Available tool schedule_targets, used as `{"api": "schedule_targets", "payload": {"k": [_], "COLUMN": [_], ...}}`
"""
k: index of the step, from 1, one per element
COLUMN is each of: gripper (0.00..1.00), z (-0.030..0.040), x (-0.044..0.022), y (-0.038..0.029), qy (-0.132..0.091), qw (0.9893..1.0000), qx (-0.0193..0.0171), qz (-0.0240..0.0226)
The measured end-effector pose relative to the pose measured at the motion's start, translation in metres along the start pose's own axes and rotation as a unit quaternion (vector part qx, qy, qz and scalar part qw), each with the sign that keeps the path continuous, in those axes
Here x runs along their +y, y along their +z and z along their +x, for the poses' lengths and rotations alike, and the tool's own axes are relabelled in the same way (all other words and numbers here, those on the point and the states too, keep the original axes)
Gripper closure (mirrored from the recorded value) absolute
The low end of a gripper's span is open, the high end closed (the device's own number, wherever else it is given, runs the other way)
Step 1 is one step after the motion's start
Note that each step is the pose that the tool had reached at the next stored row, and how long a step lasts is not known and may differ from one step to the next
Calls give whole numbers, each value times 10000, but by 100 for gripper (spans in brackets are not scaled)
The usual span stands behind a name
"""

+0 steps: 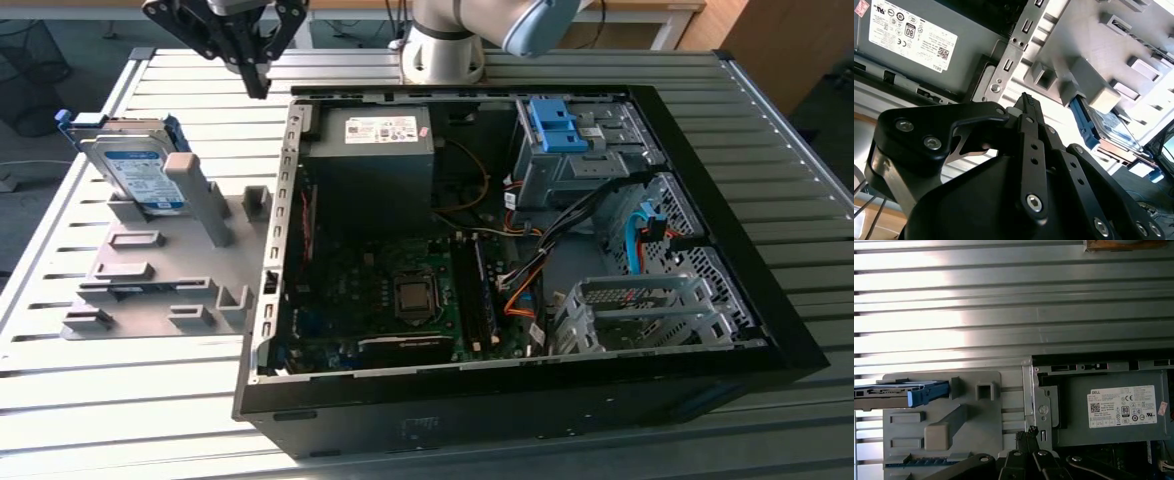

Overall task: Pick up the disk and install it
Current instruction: 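Reach for the disk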

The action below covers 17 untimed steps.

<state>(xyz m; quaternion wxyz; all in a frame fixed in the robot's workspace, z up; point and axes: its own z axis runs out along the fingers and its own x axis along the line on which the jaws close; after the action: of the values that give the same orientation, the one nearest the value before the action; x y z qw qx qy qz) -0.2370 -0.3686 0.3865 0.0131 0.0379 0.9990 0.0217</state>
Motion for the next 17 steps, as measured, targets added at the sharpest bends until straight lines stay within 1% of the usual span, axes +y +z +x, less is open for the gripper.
{"api": "schedule_targets", "payload": {"k": [5,17], "gripper": [89,89], "z": [62,183], "x": [-4,-11], "y": [3,9], "qy": [0,0], "qw": [10000,10000], "qx": [0,0], "qz": [0,0]}}
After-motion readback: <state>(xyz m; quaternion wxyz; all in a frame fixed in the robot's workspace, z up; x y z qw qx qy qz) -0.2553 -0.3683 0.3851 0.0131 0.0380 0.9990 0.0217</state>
